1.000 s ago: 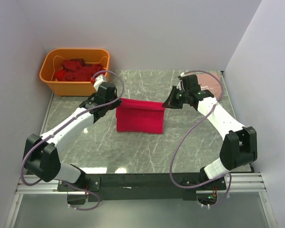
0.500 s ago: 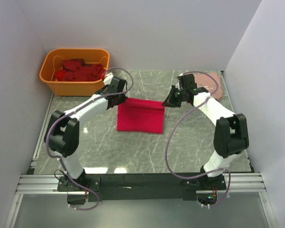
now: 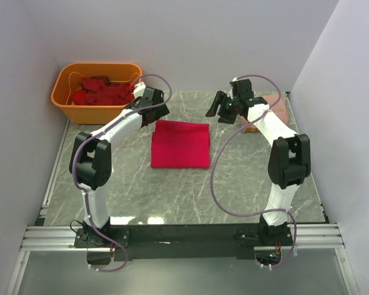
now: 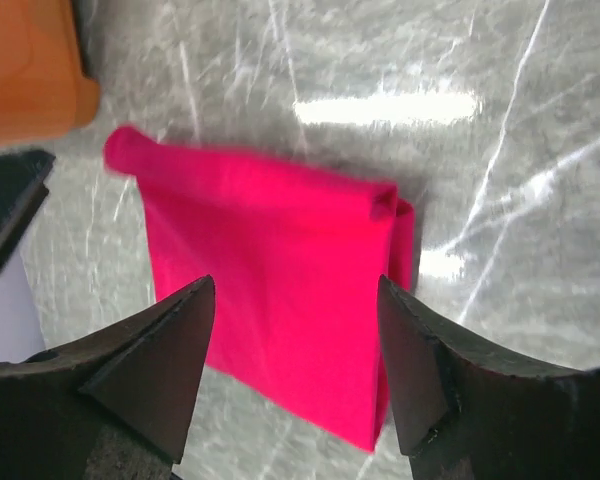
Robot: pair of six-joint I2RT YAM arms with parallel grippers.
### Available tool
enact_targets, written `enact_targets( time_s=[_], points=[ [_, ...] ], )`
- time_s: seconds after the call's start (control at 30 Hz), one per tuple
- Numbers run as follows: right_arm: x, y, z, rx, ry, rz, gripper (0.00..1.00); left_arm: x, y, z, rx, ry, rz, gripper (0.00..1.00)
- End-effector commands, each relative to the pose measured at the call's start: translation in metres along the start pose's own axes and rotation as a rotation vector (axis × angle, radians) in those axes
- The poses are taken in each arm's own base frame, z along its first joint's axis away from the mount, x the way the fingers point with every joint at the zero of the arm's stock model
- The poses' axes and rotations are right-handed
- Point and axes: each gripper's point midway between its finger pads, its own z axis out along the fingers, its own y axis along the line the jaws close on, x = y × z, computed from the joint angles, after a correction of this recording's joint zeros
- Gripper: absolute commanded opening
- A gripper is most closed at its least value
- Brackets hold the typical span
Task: Fold and stack the t-shirts
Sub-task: Fold the tshirt
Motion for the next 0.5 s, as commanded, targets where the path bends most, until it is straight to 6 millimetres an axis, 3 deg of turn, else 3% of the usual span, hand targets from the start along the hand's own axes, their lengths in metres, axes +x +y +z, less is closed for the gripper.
enact_targets(
  time_s=[0.0,0.03,0.07,0.1,0.23,0.27,0.33,0.37,0.43,0.47],
  points=[
    [-0.007,0.016,-0.033,-0.052,-0.072,-0.081,0.73,-0.038,-0.016,-0.040,0.093,-0.092,-0.012,0.99],
    [0.009,0.009,-0.035,-0.052,-0.057,-0.099,0.73,-0.038,-0.012,-0.053,0.126,-0.106,-0.011,0.99],
    [0.007,0.010,-0.038,-0.053,-0.066,-0.102,0.73,-0.039,-0.014,-0.053,0.135,-0.109,-0.014,0.99],
    [0.022,0.002,-0.034,-0.039,-0.033,-0.111,0.73,-0.033,-0.006,-0.061,0.139,-0.104,-0.018,0.99],
    [0.049,-0.011,-0.024,-0.019,0.019,-0.117,0.73,-0.016,0.012,-0.080,0.185,-0.094,-0.038,0.99],
    [0.055,-0.015,-0.019,-0.009,0.035,-0.113,0.73,0.002,0.028,-0.078,0.168,-0.065,-0.030,0.99],
    [0.064,-0.020,-0.011,0.001,0.054,-0.109,0.73,-0.001,0.032,-0.098,0.217,-0.094,-0.073,0.99],
    [0.069,-0.024,-0.005,0.013,0.072,-0.105,0.73,0.017,0.048,-0.096,0.197,-0.071,-0.071,0.99],
    [0.073,-0.024,0.003,0.033,0.085,-0.111,0.73,0.012,0.056,-0.116,0.227,-0.105,-0.131,0.99],
    [0.077,-0.028,0.011,0.050,0.100,-0.111,0.73,0.026,0.070,-0.116,0.210,-0.089,-0.145,0.99]
  ],
)
